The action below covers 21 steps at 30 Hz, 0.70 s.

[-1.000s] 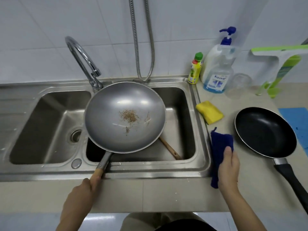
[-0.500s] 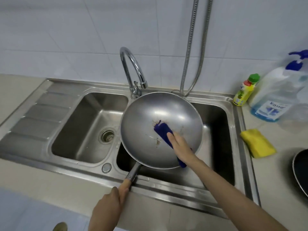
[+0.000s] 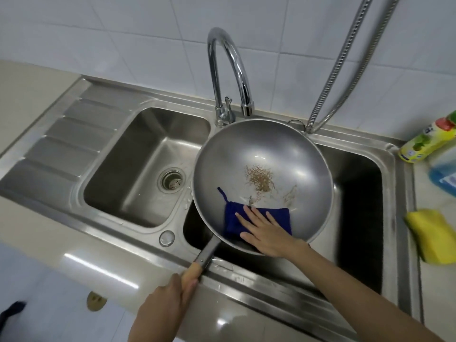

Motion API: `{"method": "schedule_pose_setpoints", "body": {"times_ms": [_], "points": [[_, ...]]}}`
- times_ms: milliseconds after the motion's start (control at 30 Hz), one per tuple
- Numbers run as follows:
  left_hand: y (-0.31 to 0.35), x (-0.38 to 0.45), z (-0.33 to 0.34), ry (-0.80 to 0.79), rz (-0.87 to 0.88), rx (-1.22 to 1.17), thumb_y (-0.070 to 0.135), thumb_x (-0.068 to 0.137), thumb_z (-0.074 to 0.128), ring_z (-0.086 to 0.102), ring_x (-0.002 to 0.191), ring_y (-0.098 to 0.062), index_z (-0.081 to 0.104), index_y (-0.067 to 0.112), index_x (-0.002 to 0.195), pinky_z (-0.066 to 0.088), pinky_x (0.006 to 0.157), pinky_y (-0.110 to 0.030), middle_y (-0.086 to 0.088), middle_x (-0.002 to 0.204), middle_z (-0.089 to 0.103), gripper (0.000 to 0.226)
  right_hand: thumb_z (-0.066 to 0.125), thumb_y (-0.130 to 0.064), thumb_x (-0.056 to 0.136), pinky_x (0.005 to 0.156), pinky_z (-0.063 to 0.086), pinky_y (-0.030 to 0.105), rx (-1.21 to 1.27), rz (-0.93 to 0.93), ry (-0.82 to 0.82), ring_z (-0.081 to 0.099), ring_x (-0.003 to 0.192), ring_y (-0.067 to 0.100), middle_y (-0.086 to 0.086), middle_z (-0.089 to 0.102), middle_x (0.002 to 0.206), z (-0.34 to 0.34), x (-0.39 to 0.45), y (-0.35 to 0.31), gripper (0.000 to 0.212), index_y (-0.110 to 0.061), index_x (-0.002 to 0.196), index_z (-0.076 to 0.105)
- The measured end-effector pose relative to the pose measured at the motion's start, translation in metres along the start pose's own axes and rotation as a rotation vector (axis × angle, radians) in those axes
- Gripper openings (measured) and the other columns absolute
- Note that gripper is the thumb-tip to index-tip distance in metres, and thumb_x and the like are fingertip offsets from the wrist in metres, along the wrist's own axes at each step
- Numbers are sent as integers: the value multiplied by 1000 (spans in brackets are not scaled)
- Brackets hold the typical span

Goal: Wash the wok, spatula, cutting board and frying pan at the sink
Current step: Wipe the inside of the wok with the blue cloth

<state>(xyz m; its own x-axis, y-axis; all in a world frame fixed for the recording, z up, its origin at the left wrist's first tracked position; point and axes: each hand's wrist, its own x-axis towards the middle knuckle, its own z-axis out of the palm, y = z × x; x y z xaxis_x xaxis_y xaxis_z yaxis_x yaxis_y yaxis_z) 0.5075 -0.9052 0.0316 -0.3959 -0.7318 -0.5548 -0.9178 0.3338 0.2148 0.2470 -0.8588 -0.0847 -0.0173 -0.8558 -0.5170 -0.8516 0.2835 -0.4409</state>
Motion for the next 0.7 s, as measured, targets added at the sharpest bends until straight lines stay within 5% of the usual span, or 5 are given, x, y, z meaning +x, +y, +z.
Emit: {"method": "schedule_pose_setpoints", "body": {"times_ms": [133,267,367,433,700], "points": [[-4,7,5,-31,-56,-16,59,95,28,62,106,-25,40,27,104,37,72,-30,2,93,58,36,-21,-73,75,114,-12,44,-274,145,183,-16,146,21,1,-18,158,-11,15,53,84,-31,148,-14],[-8,14,8,-82,-72,35,61,94,28,60,113,-25,43,27,122,42,79,-29,-7,118,65,47,25,-47,100,111,-20,49,-572,291,405,-14,146,28,7,-14,159,-74,36,127,65,-26,144,-18],[-9,16,9,-133,-80,43,74,80,13,60,115,-23,41,31,123,40,76,-29,-5,120,65,67,37,-34,100,110,-19,53,-701,266,457,-13,145,31,11,-14,158,-100,46,140,67,-25,150,-7],[-10,17,10,-144,-95,37,79,62,-1,60,114,-22,40,33,120,37,74,-28,-4,119,65,85,35,-36,100,112,-13,55,-600,238,468,-9,146,31,11,-8,159,-91,50,126,61,-26,150,1],[-14,18,16,-57,-56,47,65,91,27,61,113,-22,43,30,123,44,84,-28,-2,119,64,49,28,-33,103,116,-13,42,389,-110,146,-13,144,7,-10,-6,158,-4,36,-27,47,-36,148,15]]}}
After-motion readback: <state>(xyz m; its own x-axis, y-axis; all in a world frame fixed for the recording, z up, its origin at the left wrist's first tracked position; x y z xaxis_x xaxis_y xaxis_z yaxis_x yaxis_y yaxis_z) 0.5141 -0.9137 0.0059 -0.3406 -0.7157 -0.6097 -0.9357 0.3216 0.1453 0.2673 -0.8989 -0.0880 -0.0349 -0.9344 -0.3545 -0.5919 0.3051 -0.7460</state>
